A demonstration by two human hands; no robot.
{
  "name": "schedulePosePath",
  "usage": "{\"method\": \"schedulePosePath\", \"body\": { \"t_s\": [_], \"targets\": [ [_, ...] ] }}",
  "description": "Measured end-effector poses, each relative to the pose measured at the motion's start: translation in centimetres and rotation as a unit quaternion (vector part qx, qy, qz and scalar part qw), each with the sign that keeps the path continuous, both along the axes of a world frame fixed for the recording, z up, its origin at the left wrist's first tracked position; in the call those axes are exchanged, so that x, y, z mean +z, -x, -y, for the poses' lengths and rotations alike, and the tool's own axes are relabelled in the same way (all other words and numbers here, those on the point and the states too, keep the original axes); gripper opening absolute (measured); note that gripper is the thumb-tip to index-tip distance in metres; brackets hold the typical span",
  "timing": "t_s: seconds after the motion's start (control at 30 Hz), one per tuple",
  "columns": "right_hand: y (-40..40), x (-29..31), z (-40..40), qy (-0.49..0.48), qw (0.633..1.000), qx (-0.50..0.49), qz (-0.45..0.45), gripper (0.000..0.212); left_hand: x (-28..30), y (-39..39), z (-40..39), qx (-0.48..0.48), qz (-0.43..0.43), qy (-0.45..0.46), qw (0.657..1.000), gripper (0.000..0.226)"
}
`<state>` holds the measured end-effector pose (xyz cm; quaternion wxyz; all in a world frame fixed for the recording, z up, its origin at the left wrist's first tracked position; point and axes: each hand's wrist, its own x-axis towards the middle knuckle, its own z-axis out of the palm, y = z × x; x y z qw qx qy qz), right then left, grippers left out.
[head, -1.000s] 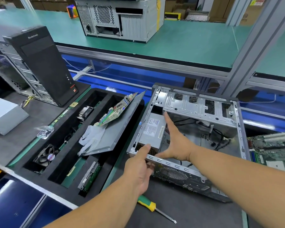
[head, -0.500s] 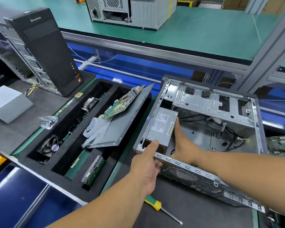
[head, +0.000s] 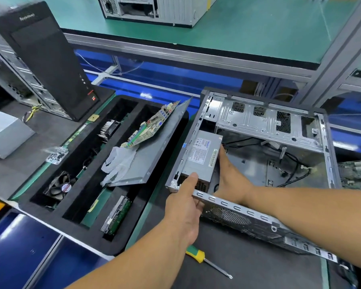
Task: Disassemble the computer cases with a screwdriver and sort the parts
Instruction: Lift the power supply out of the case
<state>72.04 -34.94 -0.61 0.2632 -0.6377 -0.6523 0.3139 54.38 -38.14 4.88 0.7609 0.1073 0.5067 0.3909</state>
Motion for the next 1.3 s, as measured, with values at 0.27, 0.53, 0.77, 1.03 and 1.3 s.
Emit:
{"method": "schedulePosePath", "body": {
  "t_s": [0.27,0.53,0.77,1.03,1.3],
  "targets": [
    [-0.3,-0.2,0.3,0.025,1.000,-0.016,0.003,0.169,0.6,-0.3,0.3,0.009,0.001,0.000,1.000,0.047],
    [-0.7,-0.6,0.2,0.033,0.999,-0.025,-0.011,0.170,0.6,-0.4,0.3,0.023,-0.004,-0.001,1.000,0.055],
    [-0.7,-0.4,0.2,0.046,0.999,-0.017,0.002,0.172,0.2,-0.4,0.2,0.020,-0.011,0.005,1.000,0.063],
    [-0.6,0.4,0.3,0.039,0.999,-0.012,-0.008,0.171,0.2,-0.4,0.3,0.012,-0.010,0.023,1.000,0.060],
    [-0.5,0.7,0.2,0.039,0.999,-0.003,-0.021,0.169,0.1,-0.4,0.4,-0.001,-0.017,0.023,1.000,0.063]
  ]
}}
